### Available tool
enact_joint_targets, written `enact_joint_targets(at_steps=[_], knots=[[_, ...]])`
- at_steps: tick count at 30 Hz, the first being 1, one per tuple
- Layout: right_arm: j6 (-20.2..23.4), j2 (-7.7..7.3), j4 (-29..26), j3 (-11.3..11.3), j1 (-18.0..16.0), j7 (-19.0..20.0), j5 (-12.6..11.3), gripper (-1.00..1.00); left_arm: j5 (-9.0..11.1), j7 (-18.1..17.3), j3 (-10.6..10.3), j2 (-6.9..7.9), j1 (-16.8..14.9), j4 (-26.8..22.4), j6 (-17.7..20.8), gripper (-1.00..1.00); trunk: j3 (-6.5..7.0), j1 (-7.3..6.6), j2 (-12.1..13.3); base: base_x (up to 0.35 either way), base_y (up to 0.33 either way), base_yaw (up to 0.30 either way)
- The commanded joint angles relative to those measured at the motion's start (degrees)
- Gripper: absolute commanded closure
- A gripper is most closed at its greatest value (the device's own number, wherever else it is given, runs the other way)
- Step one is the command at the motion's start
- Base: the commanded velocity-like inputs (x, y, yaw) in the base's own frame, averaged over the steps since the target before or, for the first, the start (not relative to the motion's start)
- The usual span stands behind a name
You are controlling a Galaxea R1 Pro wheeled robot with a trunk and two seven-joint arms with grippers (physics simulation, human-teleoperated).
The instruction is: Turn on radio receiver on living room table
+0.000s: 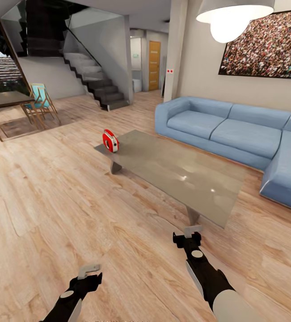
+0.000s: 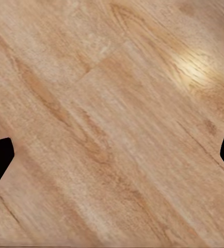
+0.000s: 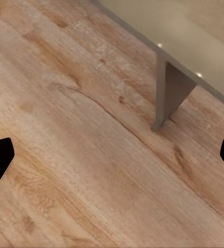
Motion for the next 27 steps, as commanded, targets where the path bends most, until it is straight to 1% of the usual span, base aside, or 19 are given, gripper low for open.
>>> enact_joint_targets(at_steps=[1, 21, 25, 27], knots=[[0.00, 0.00, 0.00, 0.00, 0.00, 0.00, 0.00, -1.00, -0.01, 0.00, 0.01, 0.00, 0.00, 0.00, 0.00, -1.00, -0.05, 0.00, 0.00, 0.000, 0.000, 0.234], [0.00, 0.00, 0.00, 0.00, 0.00, 0.02, 0.04, -1.00, 0.01, 0.00, 0.01, 0.00, 0.00, 0.09, 0.00, -1.00, -1.14, 0.00, 0.00, 0.000, 0.000, 0.223], [0.00, 0.00, 0.00, 0.00, 0.00, 0.01, 0.04, -1.00, 0.00, 0.00, 0.03, 0.00, 0.00, 0.06, 0.00, -1.00, -1.21, 0.00, 0.00, 0.024, 0.000, 0.075], [0.00, 0.00, 0.00, 0.00, 0.00, 0.01, 0.03, -1.00, 0.01, 0.00, 0.04, 0.00, 0.00, 0.06, 0.02, -1.00, -1.22, 0.00, 0.00, 0.179, 0.000, 0.024]])
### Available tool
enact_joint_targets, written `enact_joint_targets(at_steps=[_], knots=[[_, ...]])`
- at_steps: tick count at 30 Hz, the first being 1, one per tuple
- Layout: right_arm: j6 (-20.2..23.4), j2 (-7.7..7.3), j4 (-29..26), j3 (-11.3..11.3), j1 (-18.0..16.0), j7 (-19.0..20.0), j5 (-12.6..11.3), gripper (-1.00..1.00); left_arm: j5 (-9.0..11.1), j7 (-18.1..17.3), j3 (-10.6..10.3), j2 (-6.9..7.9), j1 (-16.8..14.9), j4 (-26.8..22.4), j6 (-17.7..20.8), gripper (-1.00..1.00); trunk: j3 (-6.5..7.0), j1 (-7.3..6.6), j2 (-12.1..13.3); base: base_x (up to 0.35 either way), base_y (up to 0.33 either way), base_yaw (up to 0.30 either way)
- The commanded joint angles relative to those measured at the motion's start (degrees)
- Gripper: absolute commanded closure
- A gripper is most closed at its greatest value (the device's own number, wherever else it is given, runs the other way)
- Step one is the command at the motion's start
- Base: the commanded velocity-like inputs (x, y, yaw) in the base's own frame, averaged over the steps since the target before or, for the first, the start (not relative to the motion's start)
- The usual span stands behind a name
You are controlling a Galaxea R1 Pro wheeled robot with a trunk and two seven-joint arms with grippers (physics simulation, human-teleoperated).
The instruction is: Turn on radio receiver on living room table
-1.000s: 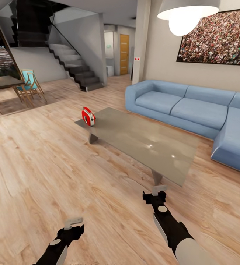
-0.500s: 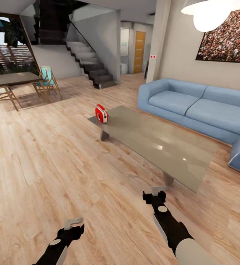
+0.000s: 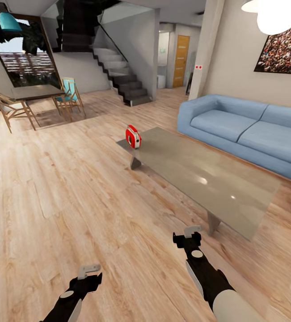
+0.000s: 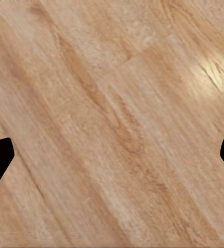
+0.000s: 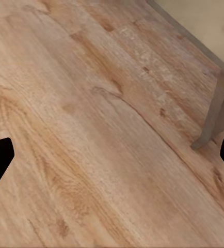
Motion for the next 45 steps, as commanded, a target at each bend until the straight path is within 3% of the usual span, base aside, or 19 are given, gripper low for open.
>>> enact_joint_targets(at_steps=[1, 35, 45], knots=[[0.00, 0.00, 0.00, 0.00, 0.00, 0.00, 0.01, -1.00, 0.01, 0.00, 0.00, 0.00, 0.00, 0.01, 0.01, -1.00, 0.00, 0.00, 0.00, 0.236, 0.000, 0.015], [0.00, 0.00, -0.18, 0.00, 0.00, -0.02, 0.02, -1.00, 0.03, 0.00, 0.00, 0.00, 0.00, 0.03, 0.07, -1.00, -0.01, 0.00, 0.00, 0.326, 0.001, 0.001], [0.00, 0.00, -0.18, 0.00, 0.00, -0.02, -0.01, -1.00, 0.00, 0.00, 0.00, 0.00, 0.00, -0.05, 0.07, -1.00, -0.01, 0.00, 0.00, 0.319, 0.116, 0.000]])
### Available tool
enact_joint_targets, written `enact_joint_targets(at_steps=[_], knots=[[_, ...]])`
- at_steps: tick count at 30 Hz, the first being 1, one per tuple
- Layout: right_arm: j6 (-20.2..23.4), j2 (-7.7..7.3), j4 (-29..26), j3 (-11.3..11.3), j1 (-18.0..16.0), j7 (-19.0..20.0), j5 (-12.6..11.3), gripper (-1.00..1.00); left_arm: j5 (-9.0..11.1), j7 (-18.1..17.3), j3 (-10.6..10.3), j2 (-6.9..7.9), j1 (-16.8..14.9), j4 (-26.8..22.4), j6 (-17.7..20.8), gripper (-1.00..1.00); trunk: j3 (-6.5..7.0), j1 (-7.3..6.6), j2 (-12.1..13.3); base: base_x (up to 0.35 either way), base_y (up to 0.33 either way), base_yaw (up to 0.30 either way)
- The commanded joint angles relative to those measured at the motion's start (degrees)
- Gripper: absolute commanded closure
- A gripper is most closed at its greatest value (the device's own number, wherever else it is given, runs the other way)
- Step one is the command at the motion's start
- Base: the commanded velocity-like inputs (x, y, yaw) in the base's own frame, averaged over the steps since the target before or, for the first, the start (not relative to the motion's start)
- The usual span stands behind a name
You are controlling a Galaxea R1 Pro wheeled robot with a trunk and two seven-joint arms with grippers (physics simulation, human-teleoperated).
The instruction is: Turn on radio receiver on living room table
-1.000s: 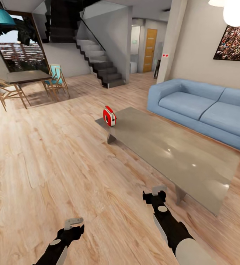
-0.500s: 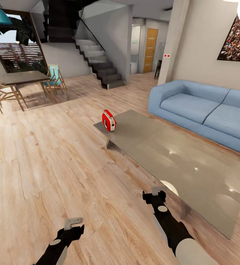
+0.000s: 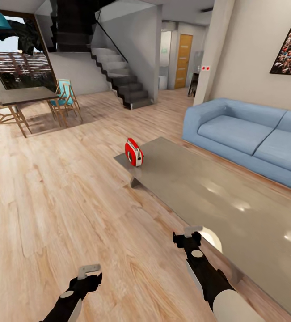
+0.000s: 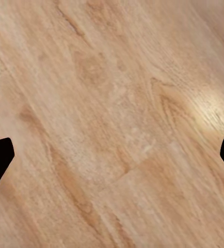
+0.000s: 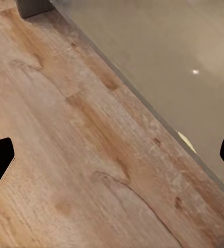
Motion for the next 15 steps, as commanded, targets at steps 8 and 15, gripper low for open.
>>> enact_joint_targets(at_steps=[8, 15], knots=[[0.00, 0.00, 0.00, 0.00, 0.00, 0.00, 0.03, -1.00, -0.02, 0.00, 0.00, 0.00, 0.00, -0.01, 0.00, -1.00, 0.00, 0.00, 0.00, 0.307, 0.160, 0.000], [0.00, 0.00, 0.00, 0.00, 0.00, 0.00, 0.01, -1.00, -0.01, 0.00, 0.00, 0.00, 0.00, -0.01, 0.00, -1.00, 0.00, 0.00, 0.00, 0.306, 0.161, 0.000]])
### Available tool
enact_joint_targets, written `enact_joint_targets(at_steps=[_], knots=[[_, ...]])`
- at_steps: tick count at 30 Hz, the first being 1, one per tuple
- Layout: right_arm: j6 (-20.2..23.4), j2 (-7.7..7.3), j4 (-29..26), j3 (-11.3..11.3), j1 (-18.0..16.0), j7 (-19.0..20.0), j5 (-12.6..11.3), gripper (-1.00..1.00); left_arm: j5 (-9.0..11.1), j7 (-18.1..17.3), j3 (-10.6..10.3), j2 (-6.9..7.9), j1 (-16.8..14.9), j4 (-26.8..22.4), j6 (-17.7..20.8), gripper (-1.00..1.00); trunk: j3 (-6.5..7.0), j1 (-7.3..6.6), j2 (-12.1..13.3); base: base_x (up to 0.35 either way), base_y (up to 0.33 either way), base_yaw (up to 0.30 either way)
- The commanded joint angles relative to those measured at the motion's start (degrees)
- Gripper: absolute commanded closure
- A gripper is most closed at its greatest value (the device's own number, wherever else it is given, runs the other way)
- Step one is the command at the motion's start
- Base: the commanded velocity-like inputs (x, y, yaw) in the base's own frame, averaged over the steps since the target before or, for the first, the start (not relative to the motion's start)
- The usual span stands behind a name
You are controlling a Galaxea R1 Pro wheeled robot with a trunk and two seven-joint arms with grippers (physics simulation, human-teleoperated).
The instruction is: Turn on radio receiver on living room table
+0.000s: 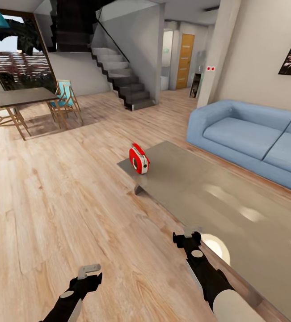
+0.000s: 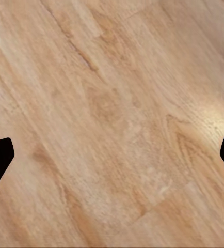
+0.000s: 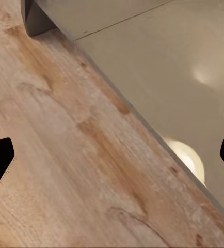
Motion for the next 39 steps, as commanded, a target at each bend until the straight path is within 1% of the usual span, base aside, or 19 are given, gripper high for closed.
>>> enact_joint_targets(at_steps=[1, 14, 39], knots=[[0.00, 0.00, 0.00, 0.00, 0.00, 0.00, 0.00, -1.00, 0.00, 0.00, 0.00, 0.00, 0.00, 0.00, 0.00, -1.00, 0.00, 0.00, 0.00, 0.306, 0.162, 0.000], [0.00, 0.00, 0.00, 0.00, 0.00, 0.00, 0.02, -1.00, 0.00, 0.00, 0.00, 0.00, 0.00, 0.00, 0.00, -1.00, 0.00, 0.00, 0.00, 0.309, 0.135, 0.000], [0.00, 0.00, 0.00, 0.04, 0.00, 0.09, 0.03, -1.00, -0.03, 0.00, 0.00, 0.00, 0.00, 0.00, 0.00, -1.00, 0.00, 0.00, 0.00, 0.327, 0.006, 0.000]])
